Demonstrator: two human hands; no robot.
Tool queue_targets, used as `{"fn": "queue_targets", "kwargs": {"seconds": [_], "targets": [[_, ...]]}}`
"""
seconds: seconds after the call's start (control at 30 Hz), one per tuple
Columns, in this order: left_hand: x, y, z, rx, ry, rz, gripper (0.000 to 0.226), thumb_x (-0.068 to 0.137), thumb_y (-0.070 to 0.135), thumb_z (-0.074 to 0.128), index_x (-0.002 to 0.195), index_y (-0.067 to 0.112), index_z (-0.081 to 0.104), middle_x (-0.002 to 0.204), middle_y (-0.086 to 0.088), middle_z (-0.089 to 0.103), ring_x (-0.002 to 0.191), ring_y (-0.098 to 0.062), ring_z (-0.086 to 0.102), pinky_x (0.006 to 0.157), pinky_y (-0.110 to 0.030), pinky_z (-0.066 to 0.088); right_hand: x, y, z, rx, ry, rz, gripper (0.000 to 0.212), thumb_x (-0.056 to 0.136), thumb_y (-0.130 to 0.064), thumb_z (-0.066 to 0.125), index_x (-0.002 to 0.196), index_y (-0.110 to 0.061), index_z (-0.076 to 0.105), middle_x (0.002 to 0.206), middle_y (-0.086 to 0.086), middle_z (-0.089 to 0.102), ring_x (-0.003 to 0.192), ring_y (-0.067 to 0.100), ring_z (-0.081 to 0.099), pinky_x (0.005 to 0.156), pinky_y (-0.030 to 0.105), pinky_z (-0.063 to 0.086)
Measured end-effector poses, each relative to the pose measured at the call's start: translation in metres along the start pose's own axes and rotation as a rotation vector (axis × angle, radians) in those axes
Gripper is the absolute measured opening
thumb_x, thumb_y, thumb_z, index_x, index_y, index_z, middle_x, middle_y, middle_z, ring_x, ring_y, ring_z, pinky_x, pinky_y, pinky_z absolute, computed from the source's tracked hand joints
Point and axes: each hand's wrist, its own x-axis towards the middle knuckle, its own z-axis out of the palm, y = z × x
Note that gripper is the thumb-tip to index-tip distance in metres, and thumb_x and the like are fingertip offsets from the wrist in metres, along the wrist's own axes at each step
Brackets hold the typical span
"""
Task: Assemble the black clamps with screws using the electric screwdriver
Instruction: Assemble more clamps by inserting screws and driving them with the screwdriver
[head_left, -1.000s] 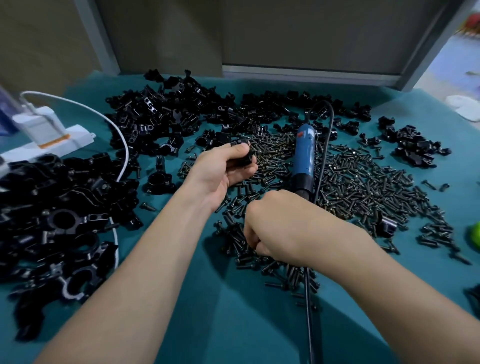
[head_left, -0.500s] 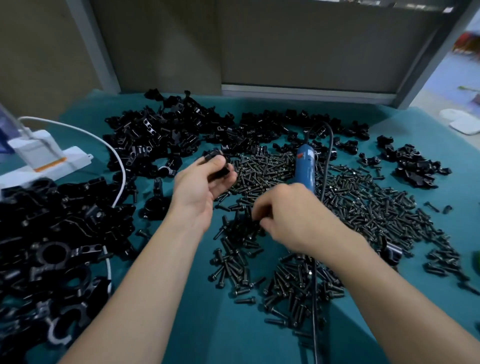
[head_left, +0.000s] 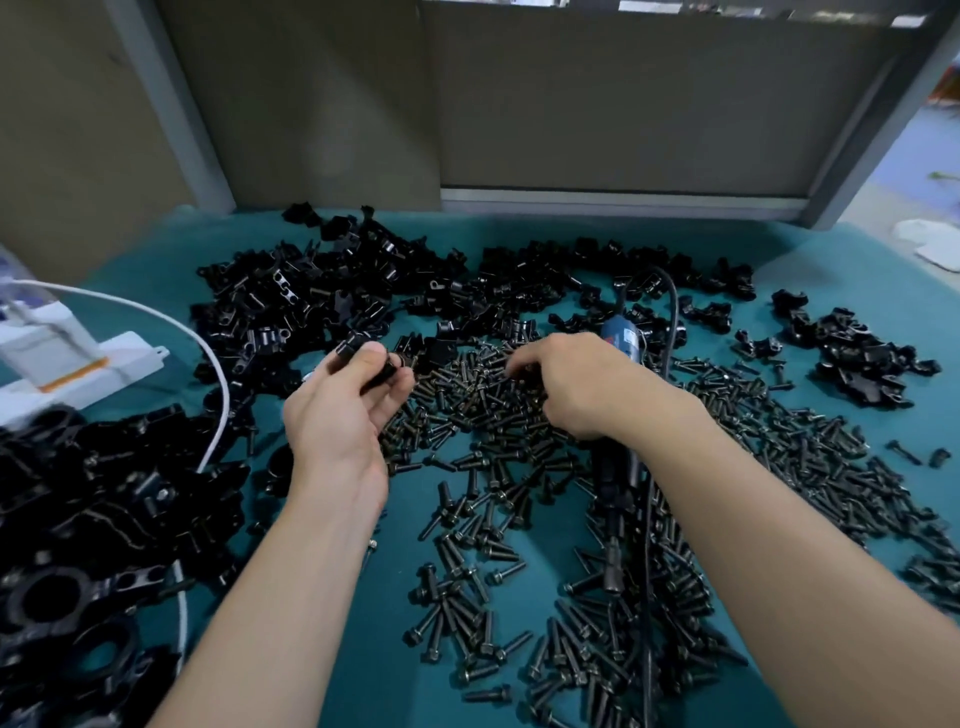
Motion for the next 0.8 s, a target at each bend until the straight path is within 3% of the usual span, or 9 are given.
{"fn": "queue_targets", "kwargs": {"seconds": [0.1,0.17,0.3,0.43,0.53,0.6,0.73,0.8], "targets": [[0.001,0.003,0.002,-0.043,0.013,0.037,0.013,0.094,-0.002,0.069,0.083,0.005,0.071,0.07,-0.003,0.074,0.066,-0.017,0.074,0.07,-0.027,0.062,-0.001,-0.007,-0.001,0.103,0.157,0.001,0.048,0.089,0.001,0.063,0.122,-0.033,0.073,0.091,-0.01,0.072,0.082,0.016,0.063,0.073,0.031,0.054],[0.001,0.004,0.003,-0.051,0.01,0.063,0.014,0.094,-0.002,0.069,0.083,0.006,0.071,0.071,-0.003,0.074,0.067,-0.018,0.074,0.071,-0.028,0.062,0.0,-0.023,0.001,0.252,0.148,-0.091,0.037,0.09,-0.004,0.069,0.111,-0.033,0.078,0.105,-0.007,0.075,0.085,0.014,0.064,0.077,0.024,0.051],[0.002,0.004,0.004,-0.064,0.007,0.06,0.015,0.095,-0.003,0.068,0.083,0.005,0.07,0.07,-0.003,0.074,0.067,-0.018,0.074,0.069,-0.027,0.062,0.003,-0.055,0.02,0.152,0.089,-0.153,0.023,0.084,-0.003,0.07,0.092,-0.023,0.078,0.085,0.003,0.075,0.078,0.026,0.069,0.072,0.034,0.06],[0.003,0.002,0.004,-0.059,-0.011,0.039,0.016,0.094,-0.004,0.068,0.081,0.005,0.07,0.07,-0.004,0.074,0.066,-0.018,0.073,0.068,-0.027,0.062,0.001,-0.056,0.028,0.104,0.142,-0.149,0.016,0.085,-0.002,0.066,0.081,-0.017,0.07,0.078,0.006,0.069,0.074,0.03,0.066,0.065,0.034,0.054],[0.002,0.002,0.003,0.012,-0.048,0.051,0.013,0.093,-0.003,0.07,0.084,0.005,0.074,0.077,-0.009,0.075,0.07,-0.021,0.074,0.068,-0.027,0.062,-0.005,-0.037,0.014,0.401,0.19,-0.062,0.011,0.092,-0.018,0.071,0.085,-0.026,0.073,0.084,-0.008,0.073,0.067,0.008,0.066,0.06,0.02,0.053],[0.001,0.001,0.004,0.085,-0.112,0.06,0.01,0.092,-0.003,0.07,0.09,0.004,0.075,0.079,-0.011,0.075,0.07,-0.022,0.073,0.067,-0.027,0.062,-0.013,-0.023,0.003,0.683,0.273,-0.013,0.013,0.089,-0.016,0.073,0.082,-0.026,0.068,0.072,-0.008,0.074,0.053,0.001,0.063,0.049,0.014,0.046],[-0.009,-0.006,0.008,0.202,-0.263,0.018,0.02,0.089,-0.008,0.071,0.106,0.002,0.076,0.08,-0.014,0.074,0.067,-0.022,0.07,0.065,-0.026,0.061,-0.023,-0.015,-0.004,1.0,0.309,-0.017,0.019,0.083,-0.003,0.072,0.077,-0.016,0.06,0.063,0.008,0.074,0.056,0.028,0.069,0.054,0.033,0.05],[-0.013,-0.01,0.008,0.247,-0.313,0.004,0.026,0.088,-0.009,0.072,0.109,0.004,0.076,0.083,-0.013,0.076,0.069,-0.021,0.072,0.065,-0.026,0.061,-0.022,-0.015,-0.004,1.085,0.287,-0.036,0.023,0.084,0.003,0.075,0.078,-0.014,0.062,0.065,0.013,0.073,0.063,0.04,0.07,0.056,0.032,0.051]]}}
